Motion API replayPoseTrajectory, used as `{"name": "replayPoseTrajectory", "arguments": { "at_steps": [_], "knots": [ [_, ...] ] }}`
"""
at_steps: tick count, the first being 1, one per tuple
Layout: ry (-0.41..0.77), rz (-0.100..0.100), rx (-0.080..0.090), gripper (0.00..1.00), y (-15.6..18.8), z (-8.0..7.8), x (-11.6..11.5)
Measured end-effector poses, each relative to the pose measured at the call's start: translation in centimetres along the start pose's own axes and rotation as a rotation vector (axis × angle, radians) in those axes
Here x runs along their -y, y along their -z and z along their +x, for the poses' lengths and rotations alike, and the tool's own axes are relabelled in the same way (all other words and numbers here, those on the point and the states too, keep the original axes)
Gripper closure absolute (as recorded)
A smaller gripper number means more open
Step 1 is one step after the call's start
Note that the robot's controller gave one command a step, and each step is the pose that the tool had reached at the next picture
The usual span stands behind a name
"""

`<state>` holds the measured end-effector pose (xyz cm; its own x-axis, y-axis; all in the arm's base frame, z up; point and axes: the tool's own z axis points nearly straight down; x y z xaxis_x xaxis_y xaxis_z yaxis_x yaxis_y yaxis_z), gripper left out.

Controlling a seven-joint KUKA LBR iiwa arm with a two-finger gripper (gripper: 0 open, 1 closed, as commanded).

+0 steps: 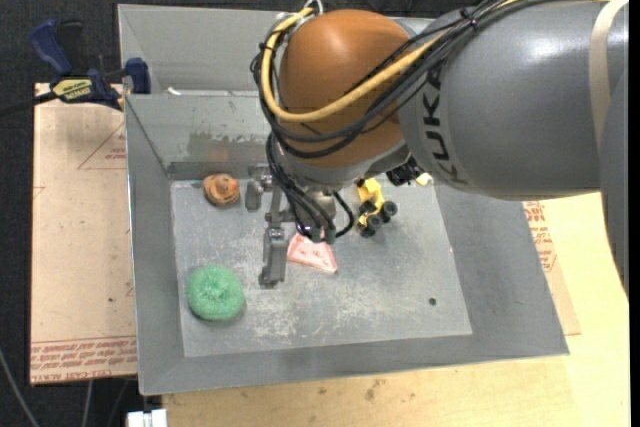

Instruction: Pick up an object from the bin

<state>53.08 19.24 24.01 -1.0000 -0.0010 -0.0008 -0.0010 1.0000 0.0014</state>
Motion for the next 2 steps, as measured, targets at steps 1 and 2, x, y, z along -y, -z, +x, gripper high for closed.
{"name": "replayPoseTrajectory", "arguments": {
  "at_steps": [1, 2],
  "knots": [
    [0.065, -0.001, 0.005, 0.00, -4.8, 0.0, -1.5],
    [0.095, 0.001, -0.003, 0.00, -8.8, 2.7, -2.7]
  ]
}}
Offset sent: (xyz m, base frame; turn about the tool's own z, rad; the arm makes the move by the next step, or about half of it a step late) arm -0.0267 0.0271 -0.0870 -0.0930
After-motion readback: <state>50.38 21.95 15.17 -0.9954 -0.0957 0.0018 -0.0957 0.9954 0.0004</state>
